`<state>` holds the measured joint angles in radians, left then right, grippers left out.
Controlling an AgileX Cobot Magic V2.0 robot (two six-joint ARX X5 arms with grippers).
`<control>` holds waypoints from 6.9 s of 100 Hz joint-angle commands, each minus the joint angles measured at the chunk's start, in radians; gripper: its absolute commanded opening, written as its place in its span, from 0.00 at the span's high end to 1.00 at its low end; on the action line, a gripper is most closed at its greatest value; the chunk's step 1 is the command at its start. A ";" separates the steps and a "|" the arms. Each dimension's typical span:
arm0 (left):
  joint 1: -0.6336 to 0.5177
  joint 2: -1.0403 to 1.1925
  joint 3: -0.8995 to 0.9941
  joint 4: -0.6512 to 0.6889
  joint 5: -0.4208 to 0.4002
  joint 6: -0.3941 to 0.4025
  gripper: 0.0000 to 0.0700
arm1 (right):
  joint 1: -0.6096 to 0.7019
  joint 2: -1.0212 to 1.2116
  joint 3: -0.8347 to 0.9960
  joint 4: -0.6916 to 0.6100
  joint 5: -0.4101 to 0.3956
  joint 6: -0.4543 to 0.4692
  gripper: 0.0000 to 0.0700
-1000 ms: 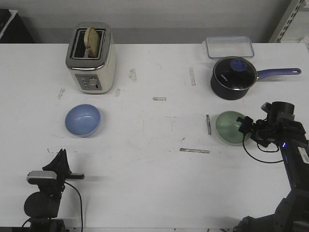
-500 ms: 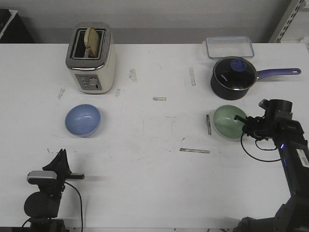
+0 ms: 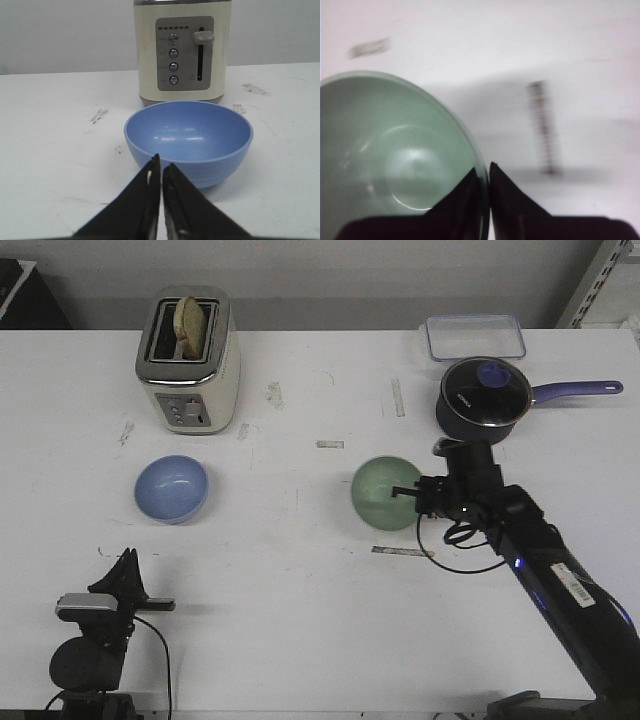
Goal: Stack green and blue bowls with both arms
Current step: 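Slide the green bowl with the right gripper toward the table center, then release the green bowl and retract the right gripper to rest, then reach the left gripper to the light blue bowl's rim and grasp it, then lift the blue bowl with the left gripper and lower it into the green bowl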
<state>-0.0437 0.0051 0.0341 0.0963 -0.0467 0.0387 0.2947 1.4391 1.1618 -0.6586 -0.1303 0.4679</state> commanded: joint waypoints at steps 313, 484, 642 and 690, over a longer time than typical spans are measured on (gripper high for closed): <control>0.000 -0.002 -0.022 0.014 0.001 0.002 1.00 | -0.301 -1.348 -0.819 0.606 0.156 -0.466 1.00; -0.020 1.193 1.007 -0.336 -0.004 -0.233 1.00 | -0.301 -1.348 -0.819 0.606 0.156 -0.466 1.00; 0.171 1.733 1.274 -0.768 0.343 -0.286 1.00 | -0.301 -1.348 -0.819 0.606 0.156 -0.466 1.00; 0.081 1.603 1.359 -0.833 0.345 -0.294 1.00 | -0.301 -1.348 -0.819 0.606 0.156 -0.466 1.00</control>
<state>0.0654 1.6024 1.3506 -0.7212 0.2916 -0.2543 -0.0063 0.0937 0.3397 -0.0631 0.0265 0.0044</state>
